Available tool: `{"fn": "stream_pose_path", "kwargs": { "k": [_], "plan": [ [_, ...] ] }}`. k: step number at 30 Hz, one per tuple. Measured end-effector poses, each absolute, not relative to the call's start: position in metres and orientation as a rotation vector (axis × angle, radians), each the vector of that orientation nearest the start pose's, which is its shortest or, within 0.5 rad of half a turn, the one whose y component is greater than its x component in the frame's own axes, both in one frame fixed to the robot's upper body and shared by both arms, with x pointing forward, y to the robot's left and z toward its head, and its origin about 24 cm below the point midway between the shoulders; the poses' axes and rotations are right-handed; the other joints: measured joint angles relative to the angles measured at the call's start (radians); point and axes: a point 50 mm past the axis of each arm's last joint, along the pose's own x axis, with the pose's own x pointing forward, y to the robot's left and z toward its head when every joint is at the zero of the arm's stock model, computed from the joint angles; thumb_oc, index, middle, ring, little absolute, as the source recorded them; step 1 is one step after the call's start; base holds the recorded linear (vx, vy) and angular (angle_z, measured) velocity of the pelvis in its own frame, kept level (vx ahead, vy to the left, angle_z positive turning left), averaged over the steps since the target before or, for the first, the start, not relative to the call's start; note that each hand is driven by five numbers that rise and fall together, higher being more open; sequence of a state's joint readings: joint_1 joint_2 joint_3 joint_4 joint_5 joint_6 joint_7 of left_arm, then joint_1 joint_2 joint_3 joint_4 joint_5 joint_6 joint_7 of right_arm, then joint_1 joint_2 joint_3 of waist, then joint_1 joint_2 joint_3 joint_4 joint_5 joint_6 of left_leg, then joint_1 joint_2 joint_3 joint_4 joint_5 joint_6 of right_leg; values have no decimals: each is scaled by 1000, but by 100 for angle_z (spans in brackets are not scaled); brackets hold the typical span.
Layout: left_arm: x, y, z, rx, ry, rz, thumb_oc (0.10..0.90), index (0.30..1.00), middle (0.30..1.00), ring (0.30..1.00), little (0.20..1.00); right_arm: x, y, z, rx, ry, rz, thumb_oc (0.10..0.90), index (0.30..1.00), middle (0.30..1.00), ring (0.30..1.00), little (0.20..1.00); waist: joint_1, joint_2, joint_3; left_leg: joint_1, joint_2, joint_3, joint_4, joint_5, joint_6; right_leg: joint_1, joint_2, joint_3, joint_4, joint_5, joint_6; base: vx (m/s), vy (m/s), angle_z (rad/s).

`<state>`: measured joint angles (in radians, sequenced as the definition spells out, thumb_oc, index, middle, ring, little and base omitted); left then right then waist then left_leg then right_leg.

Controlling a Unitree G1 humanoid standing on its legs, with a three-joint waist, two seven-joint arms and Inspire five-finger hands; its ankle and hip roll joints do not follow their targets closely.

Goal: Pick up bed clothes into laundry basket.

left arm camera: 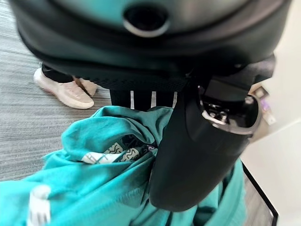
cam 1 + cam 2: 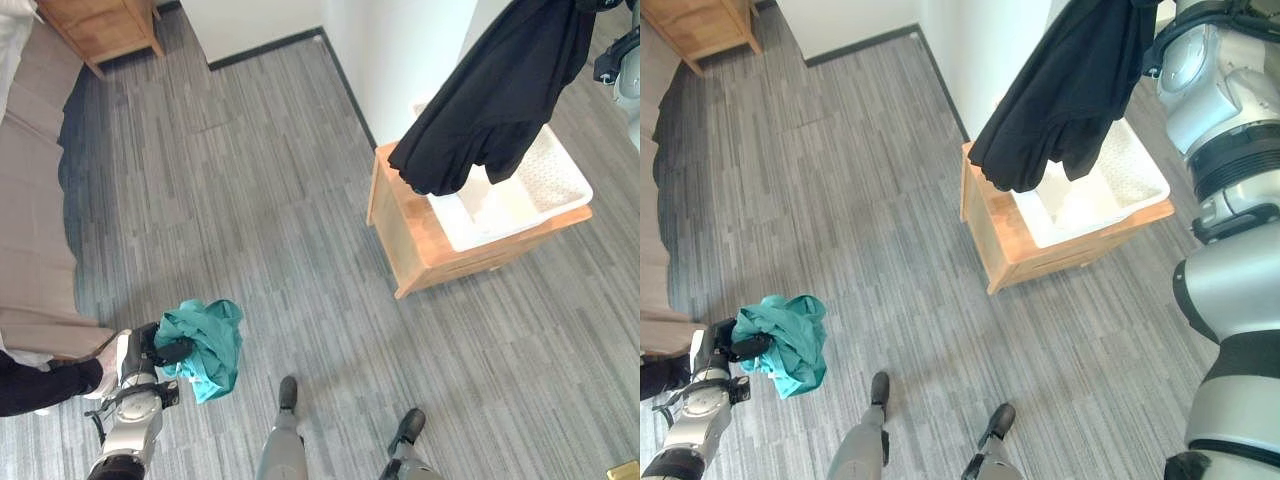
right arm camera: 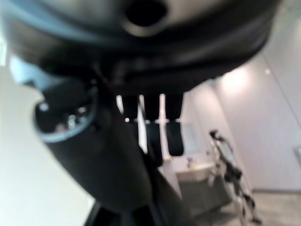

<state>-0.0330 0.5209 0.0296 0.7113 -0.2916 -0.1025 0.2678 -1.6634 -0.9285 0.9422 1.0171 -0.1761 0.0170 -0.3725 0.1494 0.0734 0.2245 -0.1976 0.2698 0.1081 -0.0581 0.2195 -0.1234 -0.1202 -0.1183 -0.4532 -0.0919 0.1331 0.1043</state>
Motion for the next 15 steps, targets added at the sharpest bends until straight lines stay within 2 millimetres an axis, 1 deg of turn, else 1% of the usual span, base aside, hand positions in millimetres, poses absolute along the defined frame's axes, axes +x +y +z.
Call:
{"fn": "stream_pose_path", "kwargs": {
  "k": [1,3,5,8,15],
  "plan": [
    [195,334,-44,292,510,549,400,300,300,300,300,364,-257,422,-1423,-587,-702,400,300,300,300,300,-4,-1,0,12,11,6,1,6,-9,8,11,3,0,-1,-2,5,13,-17],
    [188,335,-49,293,540,546,400,300,300,300,300,357,-257,434,-1416,-614,-731,400,300,300,300,300,-17,-2,-1,16,15,19,2,11,-17,8,14,7,0,-2,-3,4,18,-12],
    [185,335,-50,295,548,547,400,300,300,300,300,350,-264,443,-1414,-622,-767,400,300,300,300,300,-25,-2,-1,16,15,21,2,11,-17,6,14,15,0,-4,-6,17,10,-6],
    [186,336,-50,293,545,550,400,300,300,300,300,345,-271,446,-1414,-614,-791,400,300,300,300,300,-29,-3,-1,16,15,21,1,11,-17,0,13,22,0,-5,-8,40,-5,-6],
    [185,336,-49,293,543,550,400,300,300,300,300,346,-270,444,-1403,-614,-786,400,300,300,300,300,-26,-3,-2,11,24,22,0,12,-18,-9,21,25,0,-8,-13,13,-5,-3]
  ]
}}
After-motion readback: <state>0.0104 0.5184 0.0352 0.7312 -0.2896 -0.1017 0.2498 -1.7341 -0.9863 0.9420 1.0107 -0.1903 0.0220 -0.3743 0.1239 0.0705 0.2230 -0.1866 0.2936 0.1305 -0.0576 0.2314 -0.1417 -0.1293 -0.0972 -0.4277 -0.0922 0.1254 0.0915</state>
